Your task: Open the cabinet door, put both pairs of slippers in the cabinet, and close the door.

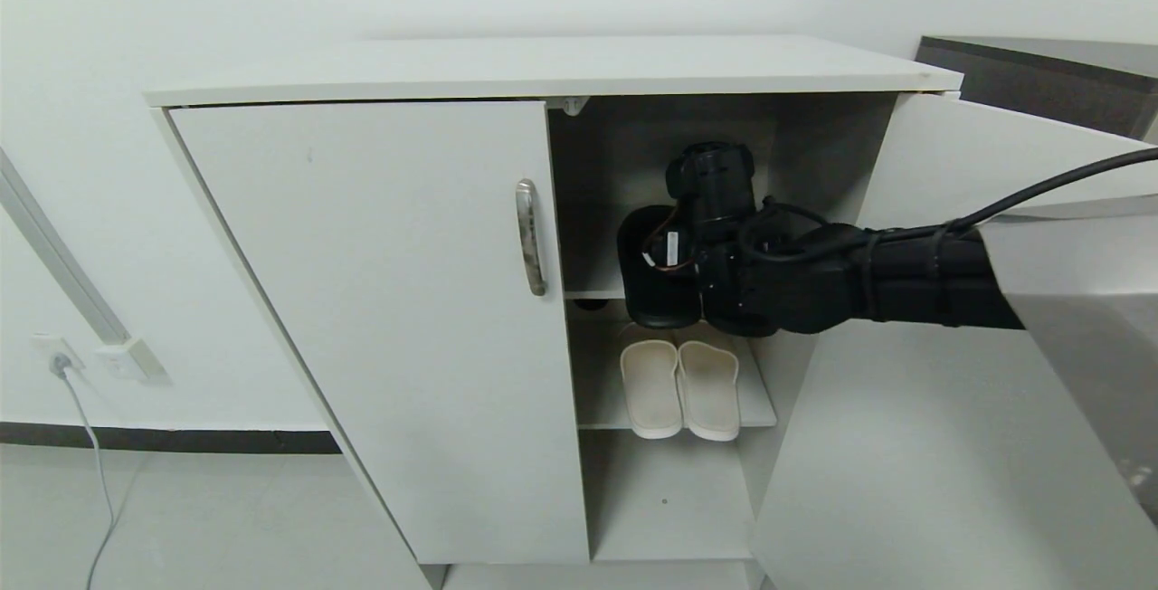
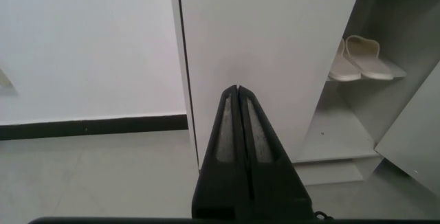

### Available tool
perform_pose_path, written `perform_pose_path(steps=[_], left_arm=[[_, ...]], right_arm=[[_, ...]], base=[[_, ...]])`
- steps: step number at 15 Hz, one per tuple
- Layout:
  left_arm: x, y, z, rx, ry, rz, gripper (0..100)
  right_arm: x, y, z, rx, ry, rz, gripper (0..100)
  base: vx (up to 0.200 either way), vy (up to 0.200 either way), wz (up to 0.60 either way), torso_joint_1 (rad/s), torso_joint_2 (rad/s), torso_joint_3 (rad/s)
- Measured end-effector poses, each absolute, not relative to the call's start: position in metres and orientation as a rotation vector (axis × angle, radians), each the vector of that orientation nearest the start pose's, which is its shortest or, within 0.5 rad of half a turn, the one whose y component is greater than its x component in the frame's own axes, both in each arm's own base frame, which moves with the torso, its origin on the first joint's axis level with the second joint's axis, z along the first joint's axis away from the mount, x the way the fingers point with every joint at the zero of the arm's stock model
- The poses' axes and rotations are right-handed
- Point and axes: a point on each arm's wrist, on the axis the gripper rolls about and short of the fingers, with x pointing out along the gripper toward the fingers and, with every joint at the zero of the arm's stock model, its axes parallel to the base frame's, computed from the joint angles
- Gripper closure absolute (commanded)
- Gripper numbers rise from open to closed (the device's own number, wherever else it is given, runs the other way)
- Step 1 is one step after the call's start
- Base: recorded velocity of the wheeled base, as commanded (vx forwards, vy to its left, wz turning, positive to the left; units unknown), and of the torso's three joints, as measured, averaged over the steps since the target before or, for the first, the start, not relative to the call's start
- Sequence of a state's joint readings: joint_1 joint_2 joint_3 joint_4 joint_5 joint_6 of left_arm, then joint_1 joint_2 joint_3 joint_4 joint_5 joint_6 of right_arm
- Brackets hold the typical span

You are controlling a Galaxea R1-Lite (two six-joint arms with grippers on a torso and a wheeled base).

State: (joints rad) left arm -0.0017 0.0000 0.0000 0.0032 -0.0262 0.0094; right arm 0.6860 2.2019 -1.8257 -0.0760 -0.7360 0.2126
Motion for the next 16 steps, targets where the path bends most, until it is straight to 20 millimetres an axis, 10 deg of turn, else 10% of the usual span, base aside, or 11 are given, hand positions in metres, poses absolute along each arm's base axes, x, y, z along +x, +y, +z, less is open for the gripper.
perform_pose_path(steps=[9,10,16], left_arm=[[-0.023,-0.001,0.075,0.009,0.003,-0.027,100],[-0.023,-0.001,0.075,0.009,0.003,-0.027,100],[-0.023,-0.001,0.075,0.01,0.003,-0.028,100]], right_arm=[[0.239,0.262,0.233,0.079,0.188,0.181,0],[0.23,0.26,0.229,0.094,0.172,0.219,100],[0.2,0.25,0.214,0.074,0.171,0.291,100]], base=[[0.0,0.0,0.0,0.0,0.0,0.0],[0.0,0.0,0.0,0.0,0.0,0.0],[0.0,0.0,0.0,0.0,0.0,0.0]])
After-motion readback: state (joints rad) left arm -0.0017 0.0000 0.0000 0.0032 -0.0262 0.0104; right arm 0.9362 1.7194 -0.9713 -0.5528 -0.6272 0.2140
